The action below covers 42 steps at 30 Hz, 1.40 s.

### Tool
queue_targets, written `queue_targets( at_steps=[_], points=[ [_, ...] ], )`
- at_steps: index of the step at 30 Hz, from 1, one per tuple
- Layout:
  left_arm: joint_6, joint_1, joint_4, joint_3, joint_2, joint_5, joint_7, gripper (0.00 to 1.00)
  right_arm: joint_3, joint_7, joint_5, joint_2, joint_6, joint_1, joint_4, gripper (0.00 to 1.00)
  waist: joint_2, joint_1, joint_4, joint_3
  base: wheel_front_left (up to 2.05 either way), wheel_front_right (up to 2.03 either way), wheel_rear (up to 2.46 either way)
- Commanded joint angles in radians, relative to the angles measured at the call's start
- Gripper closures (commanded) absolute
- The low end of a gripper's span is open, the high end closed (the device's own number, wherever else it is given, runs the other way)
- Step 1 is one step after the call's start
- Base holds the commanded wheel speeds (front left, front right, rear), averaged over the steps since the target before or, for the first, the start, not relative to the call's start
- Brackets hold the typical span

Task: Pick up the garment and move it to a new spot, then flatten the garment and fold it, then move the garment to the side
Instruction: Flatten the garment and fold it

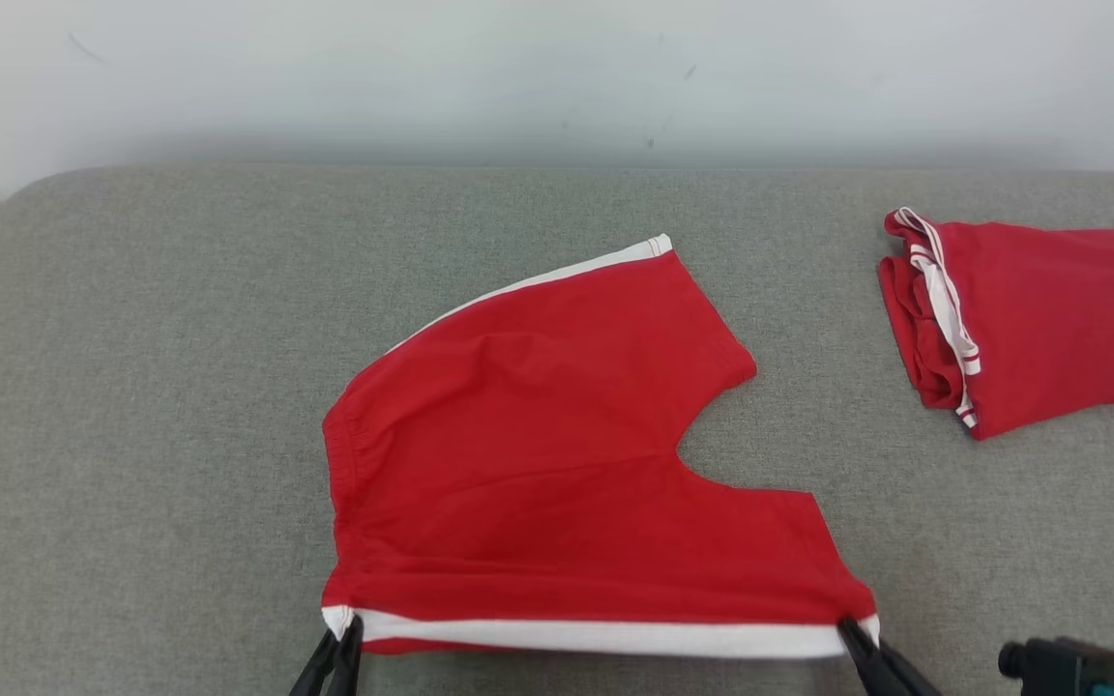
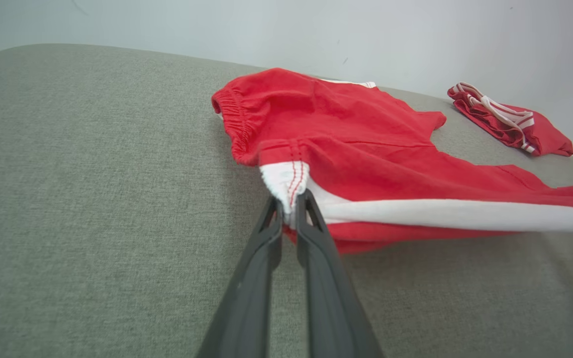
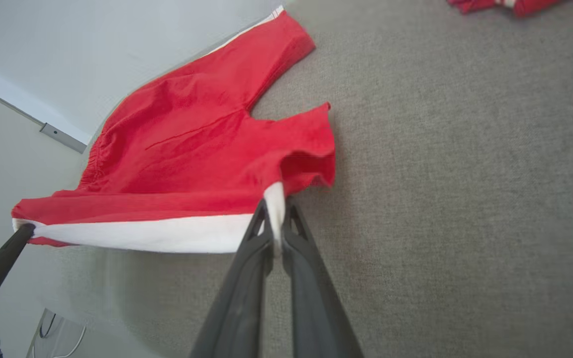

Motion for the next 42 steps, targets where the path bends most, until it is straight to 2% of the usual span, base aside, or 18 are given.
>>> queue_targets(
  at_steps=[1,9,14,21,31,42],
  points=[
    [-0.008,-0.021,-0.008,0.011,-0.002,0.018,-0.004,1.0,-0.006,-0.008,-0.009,-0.003,-0.001,-0.038,0.0,1.0,0.0001,-0.0001,0.0,0.0,0.0,0.0,0.0],
    [-0.039,-0.151,-0.004,0.026,0.012,0.036,0.003,1.0,0.001,-0.013,-0.016,-0.018,-0.001,-0.252,0.039,1.0,0.0001,-0.0001,0.003,0.02,0.0,0.0,0.0],
    [-0.064,-0.262,0.019,0.045,0.026,0.033,0.028,1.0,0.023,-0.019,-0.032,-0.024,-0.001,-0.446,0.124,1.0,0.0001,-0.0001,-0.005,0.048,0.0,0.0,0.0],
    [-0.107,-0.412,0.109,0.063,0.022,0.009,0.053,1.0,0.064,-0.016,-0.017,0.013,-0.001,-0.729,0.334,1.0,0.0001,-0.0001,-0.006,0.108,0.0,0.0,0.0],
    [-0.157,-0.625,0.303,0.065,-0.032,-0.019,0.069,1.0,0.146,-0.03,0.019,0.036,-0.001,-1.089,0.694,1.0,0.0001,-0.0001,0.023,0.222,0.0,0.0,0.0],
    [-0.21,-0.769,0.494,0.053,-0.081,-0.027,0.039,1.0,0.25,-0.116,0.054,0.068,-0.001,-1.316,0.997,1.0,0.0001,-0.0001,0.039,0.285,0.0,0.0,0.0]
  ],
)
